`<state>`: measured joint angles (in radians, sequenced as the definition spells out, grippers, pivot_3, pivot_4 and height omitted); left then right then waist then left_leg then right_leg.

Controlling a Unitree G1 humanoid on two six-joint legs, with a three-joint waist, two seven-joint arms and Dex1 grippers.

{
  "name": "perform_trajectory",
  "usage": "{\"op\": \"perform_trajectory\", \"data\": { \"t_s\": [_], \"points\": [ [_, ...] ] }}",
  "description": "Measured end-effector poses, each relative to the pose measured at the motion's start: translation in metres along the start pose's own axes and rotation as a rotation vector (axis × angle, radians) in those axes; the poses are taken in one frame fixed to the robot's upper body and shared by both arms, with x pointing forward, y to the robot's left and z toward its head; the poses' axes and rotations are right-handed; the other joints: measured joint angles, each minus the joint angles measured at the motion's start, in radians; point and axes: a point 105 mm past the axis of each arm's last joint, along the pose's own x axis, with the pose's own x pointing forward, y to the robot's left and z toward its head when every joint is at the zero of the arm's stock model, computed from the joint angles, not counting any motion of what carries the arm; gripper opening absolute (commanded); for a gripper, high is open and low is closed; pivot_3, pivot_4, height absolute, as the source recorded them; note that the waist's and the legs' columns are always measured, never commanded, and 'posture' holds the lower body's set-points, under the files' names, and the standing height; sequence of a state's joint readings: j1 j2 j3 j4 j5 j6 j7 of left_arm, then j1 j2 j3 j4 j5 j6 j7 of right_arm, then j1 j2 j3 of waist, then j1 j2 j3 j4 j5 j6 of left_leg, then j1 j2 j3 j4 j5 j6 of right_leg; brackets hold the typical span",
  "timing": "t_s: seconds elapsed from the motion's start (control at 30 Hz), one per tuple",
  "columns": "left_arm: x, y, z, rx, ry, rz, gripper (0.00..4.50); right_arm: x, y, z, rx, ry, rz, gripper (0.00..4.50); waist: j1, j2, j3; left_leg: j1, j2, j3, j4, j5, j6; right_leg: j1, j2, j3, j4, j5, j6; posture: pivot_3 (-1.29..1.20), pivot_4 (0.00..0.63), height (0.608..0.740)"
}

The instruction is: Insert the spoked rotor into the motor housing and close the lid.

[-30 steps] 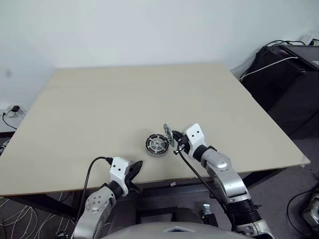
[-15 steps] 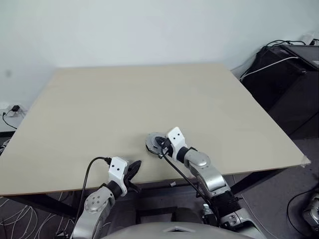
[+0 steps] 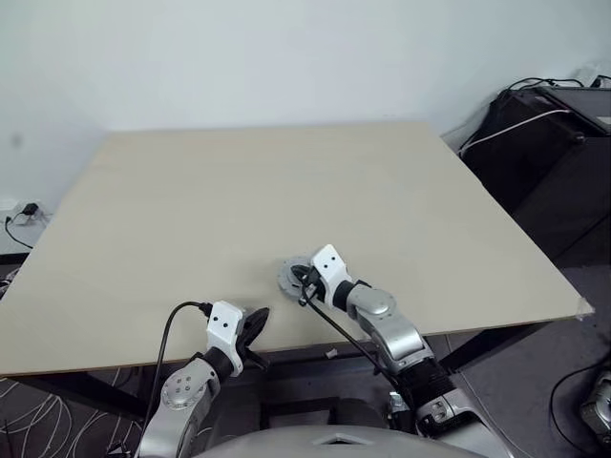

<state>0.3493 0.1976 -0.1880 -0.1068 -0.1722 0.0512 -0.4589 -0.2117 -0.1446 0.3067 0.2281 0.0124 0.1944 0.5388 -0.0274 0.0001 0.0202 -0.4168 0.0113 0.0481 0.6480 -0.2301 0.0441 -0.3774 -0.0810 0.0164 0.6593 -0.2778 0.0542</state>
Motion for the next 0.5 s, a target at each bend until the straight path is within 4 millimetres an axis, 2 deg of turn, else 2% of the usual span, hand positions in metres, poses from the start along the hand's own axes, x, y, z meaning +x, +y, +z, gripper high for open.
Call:
{"op": "perform_trajectory", "data": {
  "t_s": [0.23, 0.4, 0.5],
  "points": [
    [0.000, 0.000, 0.001, 0.001, -0.003, 0.000, 0.00, -0.013, -0.010, 0.002, -0.074, -0.006, 0.072, 2.88, 0.001, 0.000, 0.001, -0.001, 0.000, 0.000, 0.000, 0.000, 0.000, -0.001, 0.000, 0.000, -0.001, 0.000, 0.000, 0.00, 0.000, 0.740],
    [0.001, 0.000, 0.002, 0.003, -0.008, -0.001, 0.00, -0.015, -0.011, 0.013, -0.129, -0.036, 0.145, 4.49, 0.001, 0.000, 0.001, -0.001, 0.000, 0.000, 0.000, 0.000, 0.000, -0.001, 0.001, 0.000, 0.000, 0.000, 0.000, 0.00, 0.000, 0.740],
    [0.001, 0.000, 0.003, 0.006, -0.015, -0.001, 0.00, -0.014, -0.012, 0.015, -0.147, -0.035, 0.181, 4.49, 0.001, 0.000, 0.001, -0.001, 0.000, 0.000, 0.000, 0.000, 0.000, -0.001, 0.001, 0.000, -0.001, 0.000, 0.000, 0.00, 0.000, 0.740]
  ]
}}
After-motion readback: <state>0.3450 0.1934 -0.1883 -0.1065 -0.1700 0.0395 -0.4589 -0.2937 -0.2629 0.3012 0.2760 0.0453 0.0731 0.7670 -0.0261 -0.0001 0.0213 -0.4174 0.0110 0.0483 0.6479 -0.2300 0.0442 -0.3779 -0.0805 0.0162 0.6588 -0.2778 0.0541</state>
